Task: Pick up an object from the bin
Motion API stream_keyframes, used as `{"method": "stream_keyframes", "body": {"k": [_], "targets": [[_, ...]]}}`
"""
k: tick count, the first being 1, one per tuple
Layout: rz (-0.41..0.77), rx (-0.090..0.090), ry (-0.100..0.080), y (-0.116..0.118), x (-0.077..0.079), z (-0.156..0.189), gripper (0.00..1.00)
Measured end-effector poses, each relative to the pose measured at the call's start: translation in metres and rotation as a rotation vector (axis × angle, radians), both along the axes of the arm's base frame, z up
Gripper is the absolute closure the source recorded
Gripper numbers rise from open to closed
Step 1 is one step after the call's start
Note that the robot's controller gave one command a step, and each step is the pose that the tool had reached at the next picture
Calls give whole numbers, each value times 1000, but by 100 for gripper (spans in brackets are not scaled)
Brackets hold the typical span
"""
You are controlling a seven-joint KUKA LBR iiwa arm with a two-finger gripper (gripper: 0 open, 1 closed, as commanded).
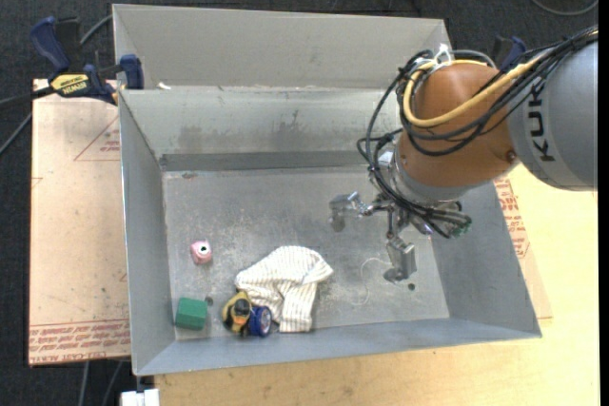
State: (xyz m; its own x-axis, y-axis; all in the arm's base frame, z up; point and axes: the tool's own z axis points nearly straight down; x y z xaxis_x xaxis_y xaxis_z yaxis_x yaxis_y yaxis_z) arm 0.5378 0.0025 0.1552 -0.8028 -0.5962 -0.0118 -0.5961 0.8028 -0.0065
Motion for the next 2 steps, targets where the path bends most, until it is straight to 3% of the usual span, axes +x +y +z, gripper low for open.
{"method": "stream_keyframes", "body": {"k": [1,2], "targets": [[-225,4,6,33,2,-70,0],[61,1,-2,65,-8,-73,100]]}}
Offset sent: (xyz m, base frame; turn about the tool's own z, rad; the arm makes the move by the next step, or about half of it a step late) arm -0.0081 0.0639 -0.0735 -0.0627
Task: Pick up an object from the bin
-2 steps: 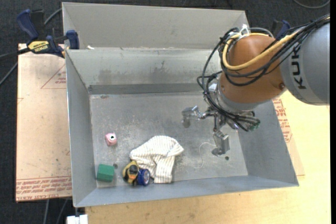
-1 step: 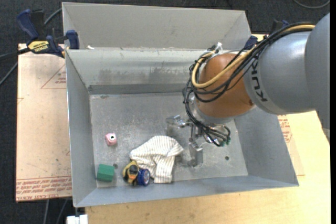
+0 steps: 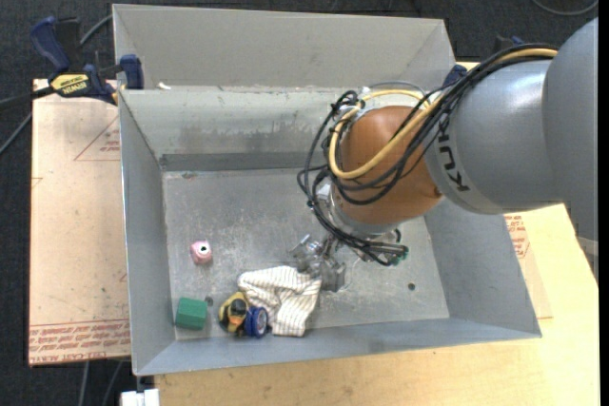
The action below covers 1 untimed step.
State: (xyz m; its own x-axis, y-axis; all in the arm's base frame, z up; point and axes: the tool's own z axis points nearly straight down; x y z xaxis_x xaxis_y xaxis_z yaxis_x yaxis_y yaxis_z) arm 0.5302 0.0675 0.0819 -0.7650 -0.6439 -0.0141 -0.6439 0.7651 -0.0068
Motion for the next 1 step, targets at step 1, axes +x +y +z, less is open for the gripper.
{"method": "stream_keyframes", "body": {"k": [1], "targets": [[-1,0,1,0,0,0,100]]}}
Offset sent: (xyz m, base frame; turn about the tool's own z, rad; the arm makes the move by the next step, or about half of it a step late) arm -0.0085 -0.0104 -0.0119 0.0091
